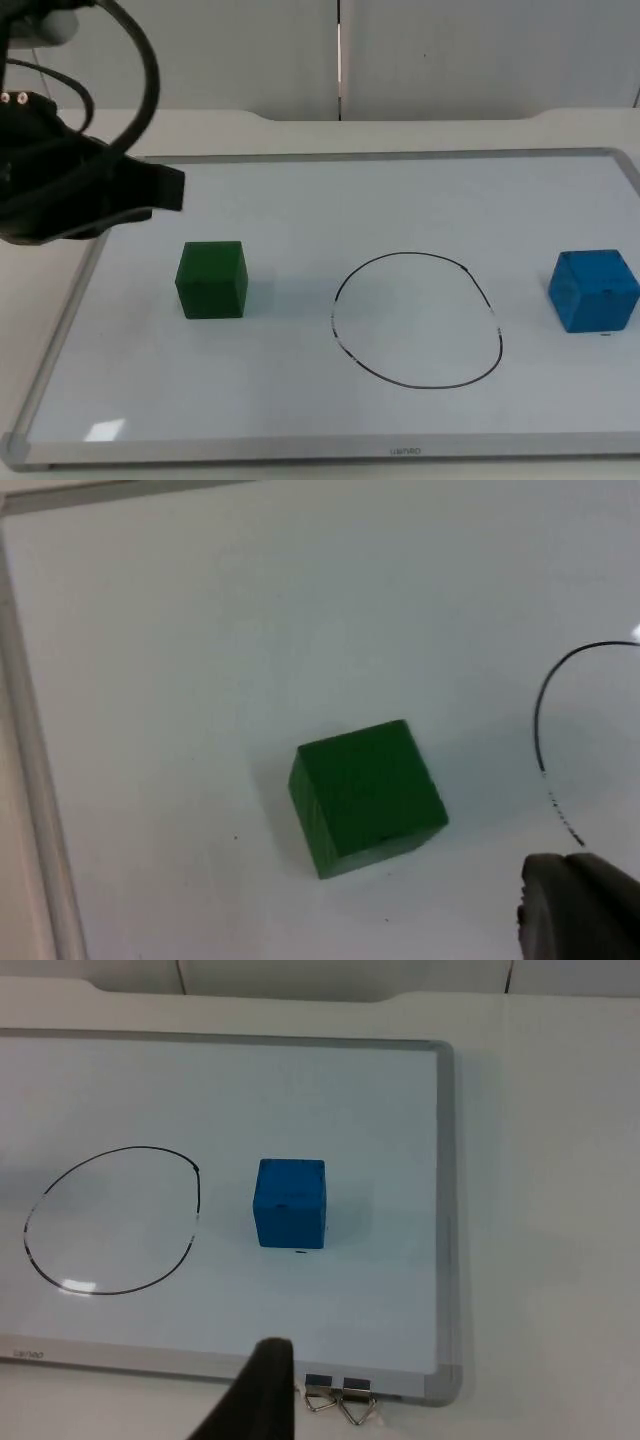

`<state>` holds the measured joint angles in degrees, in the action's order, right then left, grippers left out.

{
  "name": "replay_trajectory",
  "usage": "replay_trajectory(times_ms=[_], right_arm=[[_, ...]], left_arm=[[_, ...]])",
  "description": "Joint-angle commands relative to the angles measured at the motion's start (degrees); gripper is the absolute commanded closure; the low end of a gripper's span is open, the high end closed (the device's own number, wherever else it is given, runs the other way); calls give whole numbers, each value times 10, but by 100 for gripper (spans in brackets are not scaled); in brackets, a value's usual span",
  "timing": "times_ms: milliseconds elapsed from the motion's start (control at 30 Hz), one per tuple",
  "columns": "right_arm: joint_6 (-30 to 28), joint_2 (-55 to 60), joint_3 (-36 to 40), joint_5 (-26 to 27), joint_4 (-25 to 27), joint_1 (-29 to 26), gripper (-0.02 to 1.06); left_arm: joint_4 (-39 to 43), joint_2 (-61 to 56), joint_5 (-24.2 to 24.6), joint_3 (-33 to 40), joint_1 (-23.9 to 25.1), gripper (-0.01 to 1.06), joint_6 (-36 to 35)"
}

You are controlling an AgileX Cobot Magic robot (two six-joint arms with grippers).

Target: Push the two cubes into the marked area.

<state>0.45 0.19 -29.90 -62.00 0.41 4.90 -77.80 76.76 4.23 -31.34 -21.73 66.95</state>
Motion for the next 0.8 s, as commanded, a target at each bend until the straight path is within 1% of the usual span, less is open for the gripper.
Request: replay_trajectory(times_ms=[0, 100, 167, 200, 233, 267, 400, 433, 467, 500, 600, 767], right_arm=[[-1, -2, 4, 2, 1, -3, -1], [-1, -2, 4, 2, 1, -3, -1], [-1, -2, 4, 2, 1, -3, -1], [-1, -2, 4, 2, 1, -3, -1], [-1, -2, 4, 2, 1, -3, -1], [-1, -2, 4, 2, 1, -3, -1], [-1, -2, 4, 2, 1, -3, -1], [-1, -2, 4, 2, 1, -3, -1], [-1, -2, 4, 2, 1, -3, -1], [-1, -2, 4, 2, 1, -3, -1], [-1, -2, 4, 2, 1, -3, -1], [-1, -2, 4, 2, 1, -3, -1]], left_arm=[[-17, 17, -1, -12, -5, 105, -5], [-30, 50, 16, -28, -5, 105, -20], [-30, 75, 7, -33, -5, 105, -24], [-30, 89, -10, -37, -5, 105, -24], [-30, 89, -10, -37, -5, 105, -24], [-26, 100, -23, -37, -5, 105, -24], [-25, 135, -125, -38, -5, 105, -24], [-25, 135, -125, -38, -5, 105, -24], [-24, 139, -140, -39, -4, 105, -24], [-21, 141, -144, -43, 0, 105, -24], [7, 156, -127, -54, 8, 105, -24], [10, 189, -119, -75, 12, 105, -24]])
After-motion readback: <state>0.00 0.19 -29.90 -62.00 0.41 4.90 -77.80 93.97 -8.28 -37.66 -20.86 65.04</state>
